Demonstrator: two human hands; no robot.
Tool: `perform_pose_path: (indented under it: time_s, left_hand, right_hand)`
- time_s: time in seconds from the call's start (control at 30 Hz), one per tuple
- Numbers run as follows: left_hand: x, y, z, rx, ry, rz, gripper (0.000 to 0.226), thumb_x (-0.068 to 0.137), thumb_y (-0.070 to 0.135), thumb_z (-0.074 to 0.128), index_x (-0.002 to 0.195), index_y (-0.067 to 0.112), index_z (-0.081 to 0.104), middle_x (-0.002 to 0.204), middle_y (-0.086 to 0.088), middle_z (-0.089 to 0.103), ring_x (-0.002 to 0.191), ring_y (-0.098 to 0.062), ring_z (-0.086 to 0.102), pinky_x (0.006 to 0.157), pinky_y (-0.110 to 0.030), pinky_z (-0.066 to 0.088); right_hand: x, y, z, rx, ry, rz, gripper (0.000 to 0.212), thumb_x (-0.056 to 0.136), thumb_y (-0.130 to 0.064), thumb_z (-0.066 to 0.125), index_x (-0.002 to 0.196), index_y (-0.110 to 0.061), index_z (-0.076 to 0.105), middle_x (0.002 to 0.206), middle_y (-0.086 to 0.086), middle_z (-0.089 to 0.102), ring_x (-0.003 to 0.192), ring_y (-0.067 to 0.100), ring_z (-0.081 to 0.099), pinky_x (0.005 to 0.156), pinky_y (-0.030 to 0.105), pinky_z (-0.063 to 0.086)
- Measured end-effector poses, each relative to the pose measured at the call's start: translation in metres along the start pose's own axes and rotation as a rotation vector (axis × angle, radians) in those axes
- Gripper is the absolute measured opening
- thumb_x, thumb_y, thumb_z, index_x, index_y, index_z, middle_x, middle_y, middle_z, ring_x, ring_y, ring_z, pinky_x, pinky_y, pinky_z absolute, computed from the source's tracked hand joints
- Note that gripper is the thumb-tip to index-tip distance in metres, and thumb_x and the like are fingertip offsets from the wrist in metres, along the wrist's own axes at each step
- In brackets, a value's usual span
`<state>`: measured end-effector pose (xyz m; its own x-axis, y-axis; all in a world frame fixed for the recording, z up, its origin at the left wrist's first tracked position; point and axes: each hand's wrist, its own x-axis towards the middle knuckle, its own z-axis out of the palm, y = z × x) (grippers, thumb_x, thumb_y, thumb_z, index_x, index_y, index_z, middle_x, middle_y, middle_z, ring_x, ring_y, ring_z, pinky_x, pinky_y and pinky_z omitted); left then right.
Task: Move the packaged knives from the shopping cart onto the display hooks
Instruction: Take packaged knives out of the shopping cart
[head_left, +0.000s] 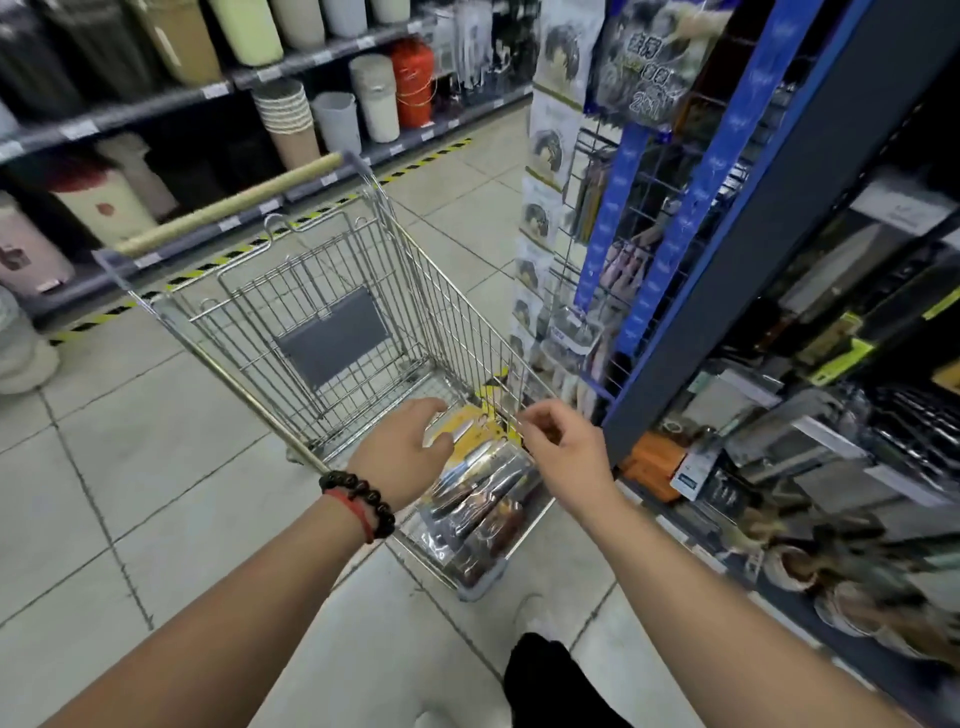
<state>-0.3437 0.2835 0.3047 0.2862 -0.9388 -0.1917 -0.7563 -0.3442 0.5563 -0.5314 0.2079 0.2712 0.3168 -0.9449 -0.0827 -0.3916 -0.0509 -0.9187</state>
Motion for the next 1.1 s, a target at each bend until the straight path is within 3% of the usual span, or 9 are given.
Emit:
perform_pose_path:
  time_s: [0.17, 0.4, 0.47, 0.6, 0.73, 0.83, 0.93, 1.03, 1.1]
  left_hand:
    - [0.033, -0.003, -0.011, 0.003, -0.066, 0.052, 0.044, 0.097, 0.038, 0.045, 0.14, 0.028, 0.042, 0.149, 0.003, 0.041, 0.132, -0.016, 0.042, 0.107, -0.034, 0.035]
    - [0.1, -0.017, -0.017, 0.086, -0.181, 0.064, 0.043, 0.098, 0.034, 0.045, 0.14, 0.027, 0.043, 0.147, 0.002, 0.043, 0.131, -0.018, 0.043, 0.106, -0.032, 0.035]
    - [0.12, -0.025, -0.014, 0.099, -0.209, 0.038, 0.045, 0.097, 0.035, 0.046, 0.141, 0.026, 0.042, 0.148, 0.002, 0.042, 0.132, -0.018, 0.043, 0.107, -0.032, 0.035]
    - [0.155, -0.039, -0.004, 0.176, -0.296, 0.025, 0.048, 0.097, 0.037, 0.046, 0.143, 0.026, 0.039, 0.15, 0.002, 0.039, 0.134, -0.019, 0.04, 0.109, -0.035, 0.034]
    - [0.195, -0.059, 0.015, 0.159, -0.401, 0.0, 0.05, 0.095, 0.039, 0.047, 0.143, 0.028, 0.04, 0.149, 0.002, 0.041, 0.133, -0.02, 0.042, 0.111, -0.039, 0.035]
    - [0.231, -0.08, 0.033, 0.185, -0.488, 0.03, 0.05, 0.095, 0.036, 0.048, 0.143, 0.028, 0.038, 0.148, 0.0, 0.043, 0.123, -0.02, 0.05, 0.101, -0.03, 0.039]
    - [0.268, -0.104, 0.059, 0.143, -0.583, 0.048, 0.052, 0.095, 0.03, 0.049, 0.146, 0.023, 0.036, 0.147, -0.004, 0.044, 0.096, -0.014, 0.054, 0.081, -0.023, 0.04]
    - [0.301, -0.136, 0.093, 0.116, -0.683, 0.029, 0.056, 0.095, 0.028, 0.05, 0.147, 0.023, 0.032, 0.15, -0.005, 0.04, 0.117, -0.021, 0.054, 0.091, -0.025, 0.043]
    - [0.318, -0.162, 0.119, 0.118, -0.75, -0.002, 0.058, 0.094, 0.028, 0.05, 0.149, 0.023, 0.029, 0.151, -0.006, 0.038, 0.123, -0.024, 0.052, 0.096, -0.028, 0.044]
  right_hand:
    - [0.02, -0.008, 0.009, 0.042, 0.079, 0.054, 0.013, 0.093, -0.014, 0.058, 0.099, -0.023, 0.066, 0.089, -0.009, 0.066, 0.078, -0.001, 0.058, 0.064, 0.004, 0.043]
    - [0.071, 0.01, 0.045, 0.08, 0.11, 0.13, 0.012, 0.094, -0.014, 0.058, 0.098, -0.024, 0.063, 0.091, -0.011, 0.064, 0.08, -0.002, 0.057, 0.064, 0.006, 0.044]
    - [0.082, 0.022, 0.054, 0.067, 0.099, 0.175, 0.013, 0.094, -0.015, 0.058, 0.101, -0.026, 0.062, 0.093, -0.012, 0.064, 0.082, 0.002, 0.058, 0.064, 0.009, 0.043]
    - [0.103, 0.047, 0.069, 0.023, 0.086, 0.272, 0.014, 0.093, -0.018, 0.059, 0.101, -0.029, 0.061, 0.093, -0.012, 0.063, 0.084, 0.009, 0.061, 0.075, 0.029, 0.051]
    - [0.123, 0.066, 0.08, -0.017, 0.103, 0.342, 0.013, 0.093, -0.015, 0.059, 0.097, -0.028, 0.06, 0.089, -0.011, 0.062, 0.077, 0.005, 0.057, 0.067, 0.023, 0.045]
    - [0.136, 0.082, 0.098, -0.023, 0.128, 0.427, 0.017, 0.092, -0.011, 0.058, 0.095, -0.028, 0.058, 0.083, -0.012, 0.06, 0.07, 0.01, 0.056, 0.061, 0.02, 0.044]
    - [0.147, 0.108, 0.132, 0.002, 0.145, 0.558, 0.019, 0.093, -0.01, 0.056, 0.107, -0.022, 0.063, 0.085, -0.013, 0.06, 0.069, 0.011, 0.058, 0.06, 0.019, 0.045]
    - [0.159, 0.145, 0.176, -0.019, 0.111, 0.716, 0.032, 0.094, -0.011, 0.054, 0.125, -0.016, 0.062, 0.102, -0.002, 0.066, 0.069, 0.009, 0.059, 0.059, 0.016, 0.045]
    - [0.171, 0.174, 0.209, -0.027, 0.066, 0.828, 0.037, 0.095, -0.013, 0.052, 0.132, -0.014, 0.057, 0.116, 0.008, 0.066, 0.084, 0.018, 0.064, 0.07, 0.019, 0.049]
